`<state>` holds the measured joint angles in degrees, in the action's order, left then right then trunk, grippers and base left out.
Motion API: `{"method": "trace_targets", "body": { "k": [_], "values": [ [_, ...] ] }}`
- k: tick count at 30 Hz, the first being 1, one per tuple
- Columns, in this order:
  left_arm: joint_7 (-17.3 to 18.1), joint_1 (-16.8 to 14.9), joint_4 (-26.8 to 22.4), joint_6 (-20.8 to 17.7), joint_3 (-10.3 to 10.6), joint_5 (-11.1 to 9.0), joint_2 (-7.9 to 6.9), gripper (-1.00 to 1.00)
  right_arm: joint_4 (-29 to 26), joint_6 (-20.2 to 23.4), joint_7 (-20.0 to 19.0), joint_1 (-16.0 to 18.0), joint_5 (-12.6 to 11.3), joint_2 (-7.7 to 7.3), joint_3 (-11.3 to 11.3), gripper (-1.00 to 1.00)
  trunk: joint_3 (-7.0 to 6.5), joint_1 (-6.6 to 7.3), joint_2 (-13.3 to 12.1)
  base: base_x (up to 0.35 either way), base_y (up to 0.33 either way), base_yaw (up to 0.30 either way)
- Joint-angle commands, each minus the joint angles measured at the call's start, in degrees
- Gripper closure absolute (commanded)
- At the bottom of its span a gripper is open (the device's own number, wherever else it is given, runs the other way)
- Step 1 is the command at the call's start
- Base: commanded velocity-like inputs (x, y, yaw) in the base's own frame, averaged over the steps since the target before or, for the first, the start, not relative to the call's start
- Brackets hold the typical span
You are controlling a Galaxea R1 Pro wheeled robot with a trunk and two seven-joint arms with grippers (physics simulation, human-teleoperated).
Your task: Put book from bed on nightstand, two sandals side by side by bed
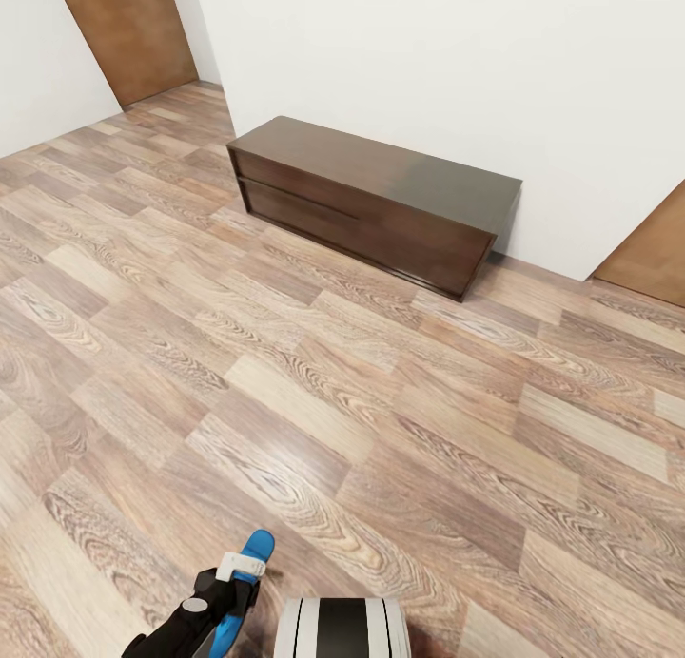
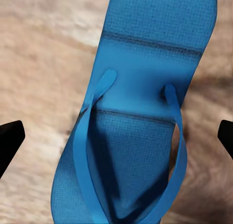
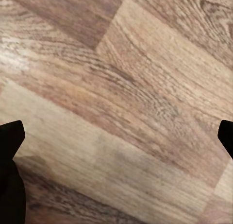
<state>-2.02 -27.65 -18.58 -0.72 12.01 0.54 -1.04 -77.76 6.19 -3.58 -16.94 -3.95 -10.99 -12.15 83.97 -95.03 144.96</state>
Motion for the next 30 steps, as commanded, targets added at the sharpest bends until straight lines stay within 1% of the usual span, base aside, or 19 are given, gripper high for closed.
{"method": "trace_targets", "body": {
  "k": [1, 13, 30],
  "values": [
    [-0.2, 0.0, -0.1, 0.0, 0.4, 0.1, -0.05, -1.00, -0.1, 0.3, -0.3, 0.0, -0.4, 0.01, -0.1, -1.00, 0.25, -0.02, 0.0, 0.000, 0.000, 0.000],
    [-0.3, -0.1, 0.0, 0.2, 0.4, 0.1, -0.13, -1.00, -0.1, 0.3, -0.3, 0.0, -0.4, 0.01, -0.1, -1.00, 2.91, -0.33, 0.2, 0.000, 0.000, 0.000],
    [-0.3, -0.1, 0.0, 0.4, 0.4, 0.1, -0.19, -1.00, -0.1, 0.3, -0.3, 0.0, -0.4, 0.01, -0.1, -1.00, 2.91, -0.33, 0.2, 0.000, 0.000, 0.000]
  ]
}}
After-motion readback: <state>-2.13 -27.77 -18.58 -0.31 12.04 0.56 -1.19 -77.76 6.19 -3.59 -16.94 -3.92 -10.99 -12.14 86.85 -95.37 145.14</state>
